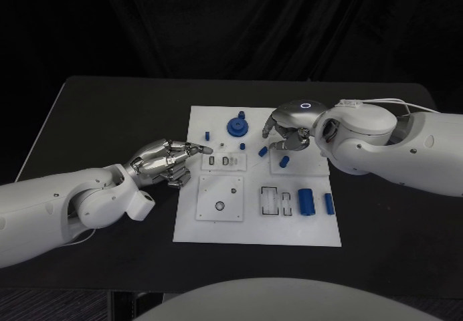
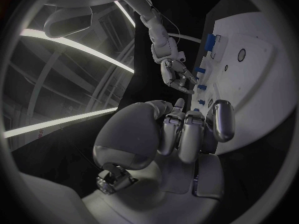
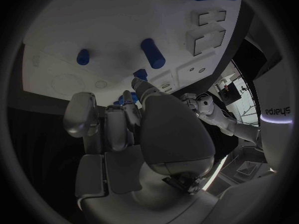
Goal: Assemble the parts on the task board
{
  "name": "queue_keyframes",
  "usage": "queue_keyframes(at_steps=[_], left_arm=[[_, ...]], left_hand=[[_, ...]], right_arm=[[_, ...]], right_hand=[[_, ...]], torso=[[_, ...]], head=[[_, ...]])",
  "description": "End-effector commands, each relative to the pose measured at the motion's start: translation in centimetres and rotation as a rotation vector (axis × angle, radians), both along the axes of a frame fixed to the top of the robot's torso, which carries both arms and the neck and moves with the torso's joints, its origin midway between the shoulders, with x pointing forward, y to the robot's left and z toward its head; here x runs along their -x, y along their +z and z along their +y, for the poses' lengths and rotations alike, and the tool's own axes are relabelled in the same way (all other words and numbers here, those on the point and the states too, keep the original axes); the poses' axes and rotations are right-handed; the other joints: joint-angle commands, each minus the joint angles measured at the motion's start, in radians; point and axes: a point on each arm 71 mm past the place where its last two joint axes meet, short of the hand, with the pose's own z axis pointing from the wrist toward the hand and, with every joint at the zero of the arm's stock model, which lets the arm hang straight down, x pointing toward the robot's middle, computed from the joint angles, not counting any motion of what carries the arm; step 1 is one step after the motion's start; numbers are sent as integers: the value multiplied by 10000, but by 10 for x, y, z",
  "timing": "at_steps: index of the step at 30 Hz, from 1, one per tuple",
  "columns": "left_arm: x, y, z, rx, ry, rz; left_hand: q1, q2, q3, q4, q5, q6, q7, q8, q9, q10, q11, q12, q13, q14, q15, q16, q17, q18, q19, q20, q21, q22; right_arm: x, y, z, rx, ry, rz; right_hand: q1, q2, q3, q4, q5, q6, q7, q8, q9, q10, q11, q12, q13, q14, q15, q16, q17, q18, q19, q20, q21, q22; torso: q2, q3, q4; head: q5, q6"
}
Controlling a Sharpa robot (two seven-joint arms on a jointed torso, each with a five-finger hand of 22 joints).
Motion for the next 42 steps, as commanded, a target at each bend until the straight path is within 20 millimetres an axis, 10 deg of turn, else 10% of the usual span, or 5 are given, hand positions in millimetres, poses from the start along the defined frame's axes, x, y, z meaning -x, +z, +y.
queue_keyframes(at_steps=[1, 18, 29, 42], left_arm=[[0, 1, -2, 167, -18, -100], [-1, 0, -3, 166, -87, -63], [-1, 0, -4, 178, -136, -49], [-1, 0, -5, 172, -172, -24]], left_hand=[[84, 3, 21, -28, 56, 66, 5, 38, 13, 1039, -12, 35, 2633, 1038, -22, 25, 2634, 42, -80, -4, -32, -15], [69, 20, 23, -8, 23, 85, 12, 49, 15, 1039, -6, 35, 2633, 1038, -20, 25, 2634, 46, -111, -6, -41, -35], [66, 31, 28, -2, 12, 89, 13, 51, 15, 1039, -4, 35, 2633, 1038, -19, 25, 2634, 46, -110, -6, -42, -34], [66, 31, 28, -2, 12, 89, 13, 51, 15, 1039, -4, 35, 2633, 1038, -19, 25, 2634, 46, -110, -6, -42, -34]], right_arm=[[2, -3, 3, 0, 319, 10], [5, -8, 14, -44, 795, 169], [4, -11, 15, 71, 764, 269], [1, -14, 16, 299, 550, 391]], right_hand=[[59, -25, -36, -40, -147, -4, -85, -41, -37, 3, -82, -37, 8, 344, -92, -30, 1523, -112, -59, -62, 11, 1567], [52, -69, -179, -20, -795, 70, -229, 7, -138, 22, -196, -29, 28, 317, -180, -61, 1499, -116, -93, -155, 50, 1566], [532, 149, 54, -482, 980, 1591, -199, 954, 561, -168, -188, -221, -92, 218, -193, -241, 1384, -92, -220, -192, -70, 1522], [517, 105, 190, -624, 1089, 1304, -107, 921, 743, -512, -102, -525, -385, -4, -125, -673, 1125, -4, -478, -138, -569, 1394]], torso=[[13, 14, -3], [-11, 8, -6], [-10, 8, -15], [-10, 7, -17]], head=[[4, 2], [5, 2], [16, 2], [19, 2]])
